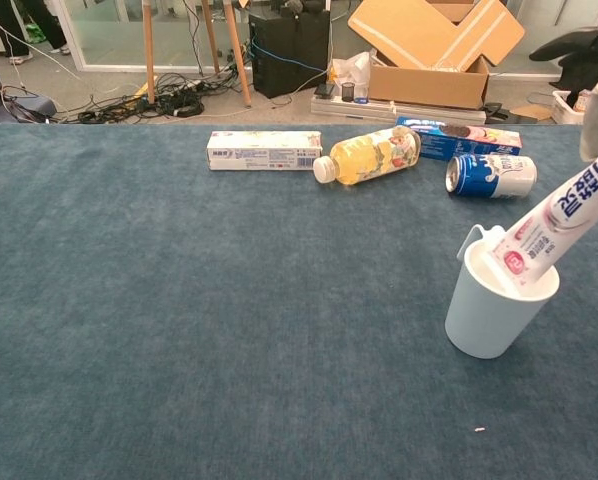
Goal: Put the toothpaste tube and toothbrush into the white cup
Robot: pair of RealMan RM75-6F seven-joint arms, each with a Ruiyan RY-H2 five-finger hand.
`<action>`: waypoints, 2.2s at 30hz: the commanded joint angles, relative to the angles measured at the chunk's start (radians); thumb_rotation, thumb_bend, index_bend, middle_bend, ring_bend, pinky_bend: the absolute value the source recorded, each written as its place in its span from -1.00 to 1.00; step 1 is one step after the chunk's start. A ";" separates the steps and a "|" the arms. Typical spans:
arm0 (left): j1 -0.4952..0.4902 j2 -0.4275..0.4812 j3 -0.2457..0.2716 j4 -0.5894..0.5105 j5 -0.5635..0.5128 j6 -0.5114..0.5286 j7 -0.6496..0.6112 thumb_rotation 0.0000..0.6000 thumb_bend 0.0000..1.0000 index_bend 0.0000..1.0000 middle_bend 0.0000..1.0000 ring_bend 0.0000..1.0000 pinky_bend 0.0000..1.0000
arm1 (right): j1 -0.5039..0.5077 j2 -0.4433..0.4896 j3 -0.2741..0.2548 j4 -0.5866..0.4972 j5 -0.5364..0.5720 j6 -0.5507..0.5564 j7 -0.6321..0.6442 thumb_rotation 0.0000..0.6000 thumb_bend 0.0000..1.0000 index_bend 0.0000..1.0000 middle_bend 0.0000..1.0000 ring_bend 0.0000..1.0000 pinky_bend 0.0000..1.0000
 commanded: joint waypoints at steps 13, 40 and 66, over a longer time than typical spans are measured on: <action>0.002 0.002 0.000 -0.002 0.003 0.004 -0.006 1.00 -1.00 0.40 -0.12 -0.23 -0.30 | 0.045 -0.064 0.010 0.023 0.068 -0.115 -0.060 1.00 -0.40 0.31 -1.00 -1.00 -0.87; 0.004 0.010 -0.001 -0.007 0.007 0.009 -0.019 1.00 -1.00 0.40 -0.12 -0.23 -0.30 | 0.121 -0.185 0.017 0.086 0.164 -0.250 -0.099 1.00 -0.40 0.31 -1.00 -1.00 -0.87; 0.005 0.012 -0.002 -0.010 0.010 0.014 -0.019 1.00 -1.00 0.40 -0.12 -0.23 -0.30 | 0.141 -0.216 0.000 0.126 0.181 -0.268 -0.085 1.00 -0.41 0.23 -1.00 -1.00 -0.87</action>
